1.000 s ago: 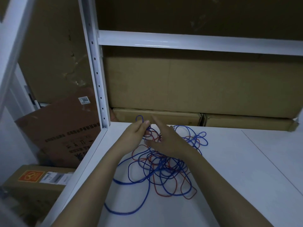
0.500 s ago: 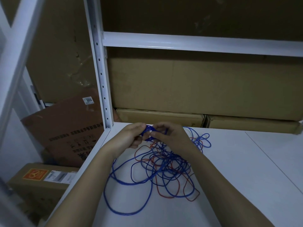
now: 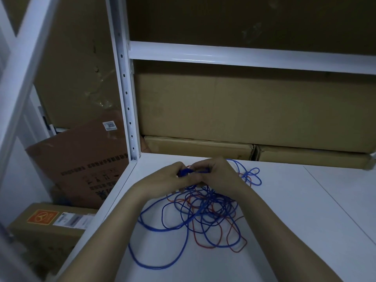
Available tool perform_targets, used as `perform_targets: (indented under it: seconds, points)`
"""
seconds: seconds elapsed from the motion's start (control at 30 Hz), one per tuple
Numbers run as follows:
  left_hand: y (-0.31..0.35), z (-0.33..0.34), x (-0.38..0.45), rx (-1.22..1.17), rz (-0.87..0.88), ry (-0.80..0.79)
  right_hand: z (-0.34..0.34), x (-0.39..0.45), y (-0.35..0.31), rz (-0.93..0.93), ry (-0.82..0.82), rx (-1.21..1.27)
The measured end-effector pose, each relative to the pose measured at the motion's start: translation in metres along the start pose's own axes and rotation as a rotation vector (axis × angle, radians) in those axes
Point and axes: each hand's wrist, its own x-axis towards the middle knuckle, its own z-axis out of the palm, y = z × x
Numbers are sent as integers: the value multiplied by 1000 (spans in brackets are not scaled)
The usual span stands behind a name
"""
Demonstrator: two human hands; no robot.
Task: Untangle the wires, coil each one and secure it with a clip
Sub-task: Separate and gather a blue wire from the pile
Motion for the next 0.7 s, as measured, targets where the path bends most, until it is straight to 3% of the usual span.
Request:
perform_targets:
  seconds: [0.13, 0.23, 0.33, 0.43, 0.53, 0.7]
  points:
    - [0, 4, 5, 136, 72, 75, -1, -4, -2, -6, -14, 69]
    - [3, 1, 4, -36, 143, 72, -3, -8, -5, -26, 19, 197]
    - [5, 6, 6, -203, 222, 170, -4, -10, -8, -76, 83, 247]
    - [6, 15, 12, -425, 193, 270, 0, -11, -11, -114, 162, 218]
    - [10, 17, 13, -617, 155, 261, 5, -12, -10, -161, 238, 152]
    - [15, 16, 8, -721, 106, 202, 8, -15, -9, -162, 267, 206]
